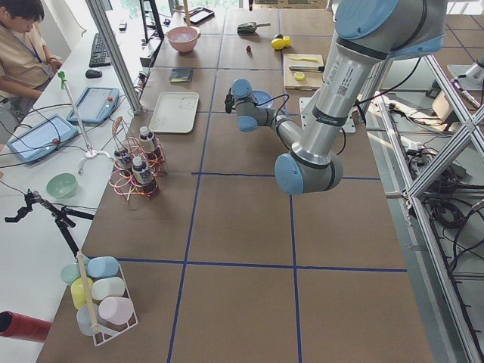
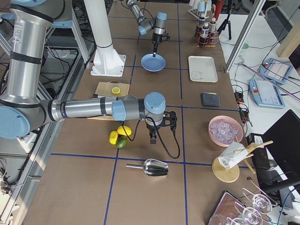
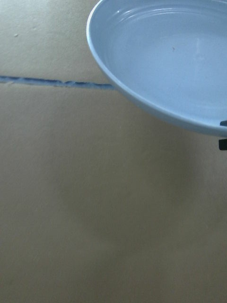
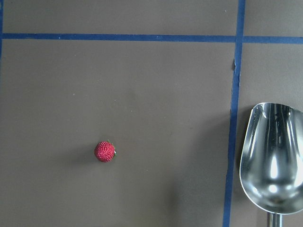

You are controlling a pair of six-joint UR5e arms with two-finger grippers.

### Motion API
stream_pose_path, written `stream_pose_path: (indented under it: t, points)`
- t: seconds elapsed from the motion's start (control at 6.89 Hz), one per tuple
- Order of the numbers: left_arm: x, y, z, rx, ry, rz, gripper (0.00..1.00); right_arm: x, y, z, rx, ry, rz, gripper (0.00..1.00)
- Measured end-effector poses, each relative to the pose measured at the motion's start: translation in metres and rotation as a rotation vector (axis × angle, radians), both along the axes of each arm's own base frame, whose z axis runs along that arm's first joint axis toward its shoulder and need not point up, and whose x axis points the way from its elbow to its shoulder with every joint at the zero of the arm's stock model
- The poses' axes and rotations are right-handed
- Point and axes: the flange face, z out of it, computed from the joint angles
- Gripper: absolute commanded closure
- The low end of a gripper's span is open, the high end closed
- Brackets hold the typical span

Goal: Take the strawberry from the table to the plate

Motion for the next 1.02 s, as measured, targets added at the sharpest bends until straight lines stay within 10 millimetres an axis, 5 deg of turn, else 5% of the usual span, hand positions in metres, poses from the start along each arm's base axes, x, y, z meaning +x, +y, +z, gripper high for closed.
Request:
stream_pose_path:
  t: [1.02]
  points:
    - [0.011,-0.008,0.019,0.001,-0.026,-0.037,1.0,-0.005,0.001,-0.008,-0.003,-0.091,-0.012,0.0]
